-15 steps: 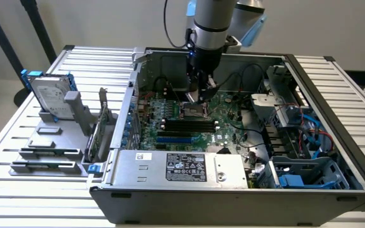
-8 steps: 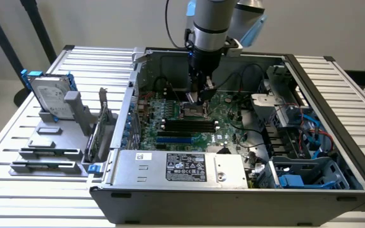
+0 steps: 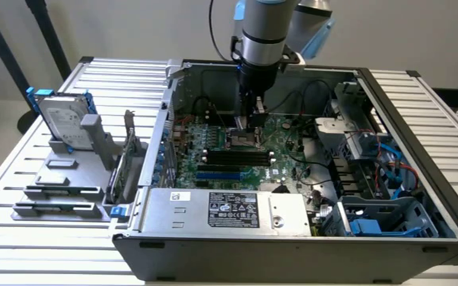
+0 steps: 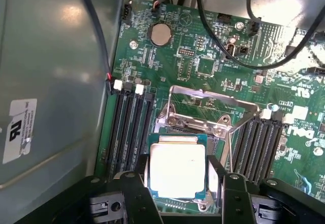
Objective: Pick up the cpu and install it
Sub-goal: 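Place the cpu into insertion slot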
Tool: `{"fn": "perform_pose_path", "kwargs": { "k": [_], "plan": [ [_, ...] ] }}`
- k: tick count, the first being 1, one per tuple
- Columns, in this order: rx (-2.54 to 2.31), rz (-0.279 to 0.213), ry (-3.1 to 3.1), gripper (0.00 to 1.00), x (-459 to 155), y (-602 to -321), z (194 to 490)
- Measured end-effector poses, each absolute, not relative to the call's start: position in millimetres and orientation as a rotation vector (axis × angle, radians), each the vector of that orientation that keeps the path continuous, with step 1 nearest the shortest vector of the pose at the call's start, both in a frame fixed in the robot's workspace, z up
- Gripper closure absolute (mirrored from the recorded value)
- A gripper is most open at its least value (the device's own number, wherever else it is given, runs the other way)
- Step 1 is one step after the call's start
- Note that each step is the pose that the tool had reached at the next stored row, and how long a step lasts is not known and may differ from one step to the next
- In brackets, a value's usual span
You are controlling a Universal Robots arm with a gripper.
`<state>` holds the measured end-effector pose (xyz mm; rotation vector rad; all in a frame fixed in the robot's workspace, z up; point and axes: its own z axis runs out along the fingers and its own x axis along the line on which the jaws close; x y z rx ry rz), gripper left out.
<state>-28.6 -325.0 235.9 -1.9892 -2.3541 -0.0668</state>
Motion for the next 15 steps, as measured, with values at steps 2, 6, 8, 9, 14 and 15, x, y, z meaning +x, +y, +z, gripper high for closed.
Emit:
{"fn": "perform_pose_path", "kwargs": {
  "k": [2,6,8,9,14,15],
  "plan": [
    [-2.020,-0.067,-2.329,0.45,-28.6,-325.0,235.0],
    [-2.084,-0.069,-2.274,0.45,-28.7,-325.0,233.3],
    [-2.114,-0.069,-2.247,0.45,-28.8,-325.0,232.3],
    [-2.128,-0.070,-2.235,0.45,-28.9,-325.0,231.7],
    [-2.154,-0.070,-2.211,0.45,-33.5,-325.9,229.1],
    [-2.156,-0.070,-2.210,0.45,-34.8,-326.3,228.6]
  ]
}}
